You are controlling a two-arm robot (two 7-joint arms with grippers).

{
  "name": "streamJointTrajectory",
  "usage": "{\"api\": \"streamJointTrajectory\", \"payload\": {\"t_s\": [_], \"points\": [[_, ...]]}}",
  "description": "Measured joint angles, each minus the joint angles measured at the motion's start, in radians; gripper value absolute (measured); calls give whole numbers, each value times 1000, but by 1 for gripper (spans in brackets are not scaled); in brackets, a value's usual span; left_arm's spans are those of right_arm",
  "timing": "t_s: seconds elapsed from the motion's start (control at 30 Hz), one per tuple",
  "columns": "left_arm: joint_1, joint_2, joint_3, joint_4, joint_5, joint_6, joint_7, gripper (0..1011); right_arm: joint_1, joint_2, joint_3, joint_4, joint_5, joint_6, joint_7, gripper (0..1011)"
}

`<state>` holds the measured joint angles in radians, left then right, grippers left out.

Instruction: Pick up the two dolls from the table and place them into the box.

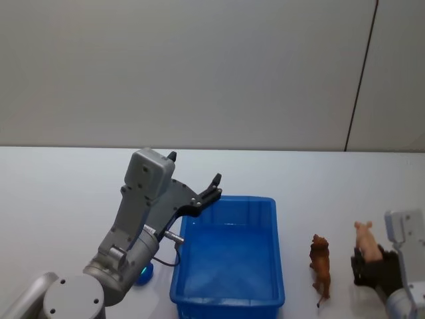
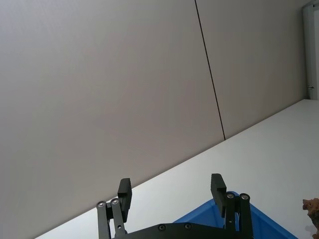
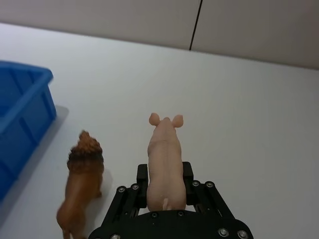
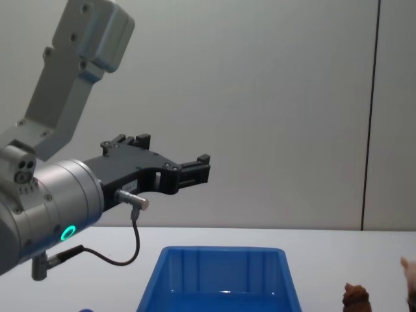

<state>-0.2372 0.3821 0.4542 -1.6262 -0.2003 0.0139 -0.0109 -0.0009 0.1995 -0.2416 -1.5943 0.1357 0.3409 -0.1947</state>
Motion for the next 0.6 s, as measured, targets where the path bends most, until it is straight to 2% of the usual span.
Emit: {"api": "streamJointTrajectory", "payload": {"t_s": [0.23,0.6], "points": [[0,0,0,0,0,0,0,1001,0,4,3,-50,-11,-27,39,383],[0,0,0,0,0,0,0,1001,15,2,-3,-108,-15,-59,156,382]]}}
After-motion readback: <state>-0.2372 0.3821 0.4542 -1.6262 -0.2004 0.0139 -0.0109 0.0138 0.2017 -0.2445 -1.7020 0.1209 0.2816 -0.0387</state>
